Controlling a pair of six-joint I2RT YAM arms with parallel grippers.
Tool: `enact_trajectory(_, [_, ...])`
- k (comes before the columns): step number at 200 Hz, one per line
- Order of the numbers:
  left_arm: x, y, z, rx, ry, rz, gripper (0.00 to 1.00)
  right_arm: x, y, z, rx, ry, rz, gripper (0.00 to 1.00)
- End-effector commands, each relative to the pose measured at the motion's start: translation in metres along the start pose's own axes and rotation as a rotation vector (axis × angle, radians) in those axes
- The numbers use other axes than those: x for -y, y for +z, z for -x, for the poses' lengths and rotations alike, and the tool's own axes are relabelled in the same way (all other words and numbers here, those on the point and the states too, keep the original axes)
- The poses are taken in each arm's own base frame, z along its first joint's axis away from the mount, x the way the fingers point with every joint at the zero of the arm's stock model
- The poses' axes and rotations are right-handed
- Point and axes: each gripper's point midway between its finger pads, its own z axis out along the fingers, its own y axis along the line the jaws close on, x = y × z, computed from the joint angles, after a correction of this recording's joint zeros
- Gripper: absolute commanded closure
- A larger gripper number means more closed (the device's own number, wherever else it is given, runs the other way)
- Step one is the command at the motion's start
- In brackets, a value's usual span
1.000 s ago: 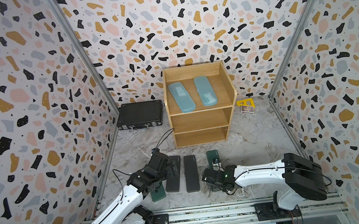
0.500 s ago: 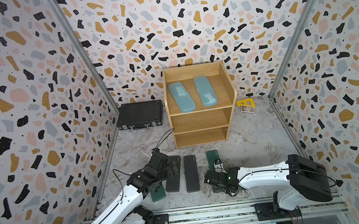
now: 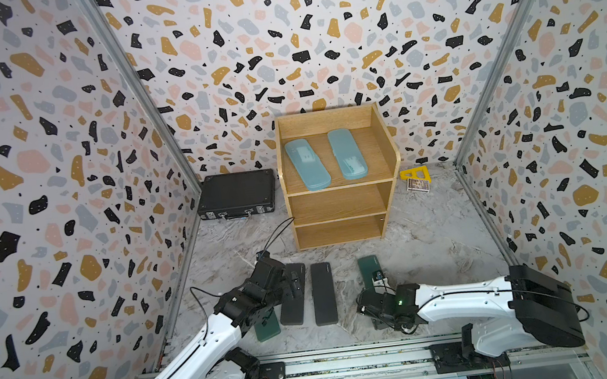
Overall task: Place the pencil cases on the shelf according to color
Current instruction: Pick up the pencil case from the center of the board.
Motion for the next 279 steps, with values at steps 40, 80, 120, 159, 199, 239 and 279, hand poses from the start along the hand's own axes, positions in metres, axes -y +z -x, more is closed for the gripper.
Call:
enact_trajectory(40, [0.011, -0.006, 0.008, 0.025, -0.031, -0.052, 0.00, 0.030, -0.042, 0.014, 0.113, -0.045, 0.006, 0.71])
enact_trajectory(80, [0.016, -0.007, 0.009, 0.032, -0.037, -0.069, 0.00, 0.038, -0.060, 0.017, 0.154, -0.050, 0.051, 0.71])
enact_trajectory(120, [0.026, -0.009, 0.012, 0.043, -0.032, -0.096, 0.00, 0.043, -0.076, 0.021, 0.181, -0.059, 0.079, 0.72])
enact_trajectory(159, [0.030, -0.011, 0.014, 0.054, -0.033, -0.108, 0.00, 0.042, -0.093, 0.030, 0.209, -0.078, 0.095, 0.73])
enact_trajectory(199, [0.031, -0.008, 0.013, 0.051, -0.031, -0.106, 0.00, 0.042, -0.110, 0.040, 0.233, -0.075, 0.102, 0.73])
enact_trajectory(239, [0.035, -0.008, 0.015, 0.050, -0.023, -0.111, 0.00, 0.035, -0.124, 0.051, 0.261, -0.083, 0.127, 0.71])
enact_trajectory(279, [0.036, -0.010, 0.015, 0.056, -0.029, -0.119, 0.00, 0.029, -0.143, 0.071, 0.309, -0.090, 0.138, 0.69])
